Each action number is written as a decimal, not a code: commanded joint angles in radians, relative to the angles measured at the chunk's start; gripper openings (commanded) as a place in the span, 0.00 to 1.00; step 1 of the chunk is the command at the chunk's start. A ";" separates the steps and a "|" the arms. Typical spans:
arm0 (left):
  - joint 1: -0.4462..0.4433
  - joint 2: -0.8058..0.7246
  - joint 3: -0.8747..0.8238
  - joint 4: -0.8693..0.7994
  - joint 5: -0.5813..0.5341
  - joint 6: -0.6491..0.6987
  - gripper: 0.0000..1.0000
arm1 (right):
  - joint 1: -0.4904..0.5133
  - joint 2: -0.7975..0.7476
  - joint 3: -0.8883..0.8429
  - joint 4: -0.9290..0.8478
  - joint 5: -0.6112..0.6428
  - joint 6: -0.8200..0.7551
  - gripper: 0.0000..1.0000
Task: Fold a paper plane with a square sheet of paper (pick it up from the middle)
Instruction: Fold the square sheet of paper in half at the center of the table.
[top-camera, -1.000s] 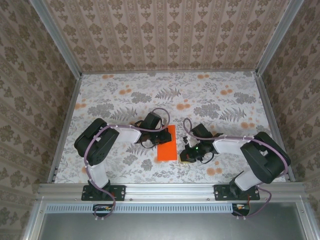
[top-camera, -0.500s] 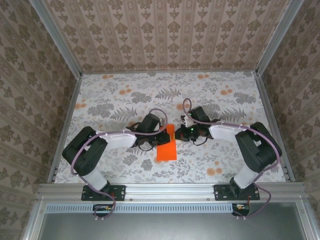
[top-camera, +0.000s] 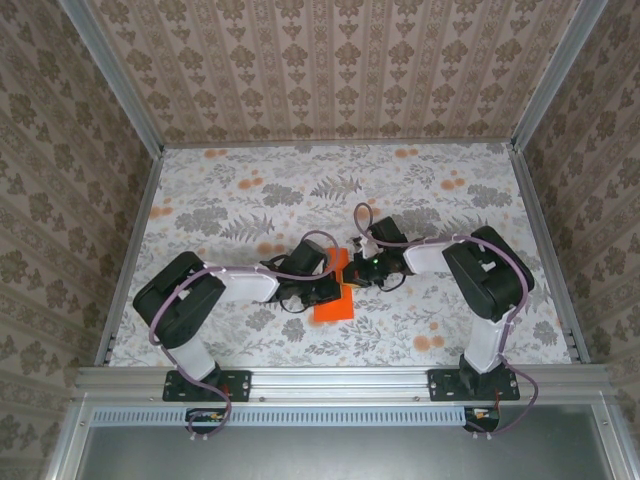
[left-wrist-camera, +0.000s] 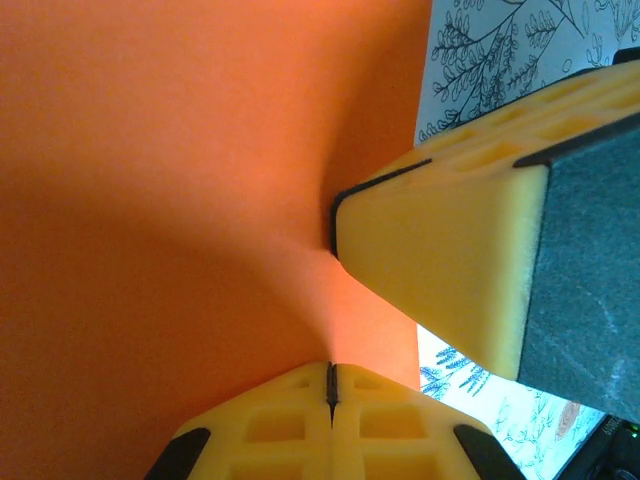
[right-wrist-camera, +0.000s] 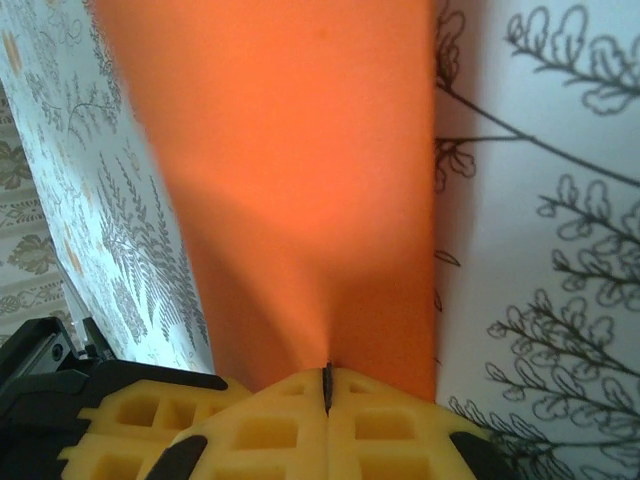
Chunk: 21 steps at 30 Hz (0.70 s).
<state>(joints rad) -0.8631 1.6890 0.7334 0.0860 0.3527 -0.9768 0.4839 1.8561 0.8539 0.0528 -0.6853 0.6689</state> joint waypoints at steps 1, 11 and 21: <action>-0.009 0.027 -0.021 -0.163 -0.066 -0.017 0.00 | -0.018 0.038 0.024 0.024 0.023 -0.003 0.02; -0.014 0.024 -0.055 -0.192 -0.070 -0.023 0.00 | -0.080 0.123 0.138 0.020 0.058 0.011 0.02; -0.012 0.006 -0.062 -0.197 -0.070 -0.010 0.00 | -0.110 0.214 0.272 -0.028 0.085 0.015 0.03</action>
<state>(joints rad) -0.8692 1.6802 0.7269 0.0788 0.3260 -0.9916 0.3988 2.0251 1.0843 0.0254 -0.7113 0.6849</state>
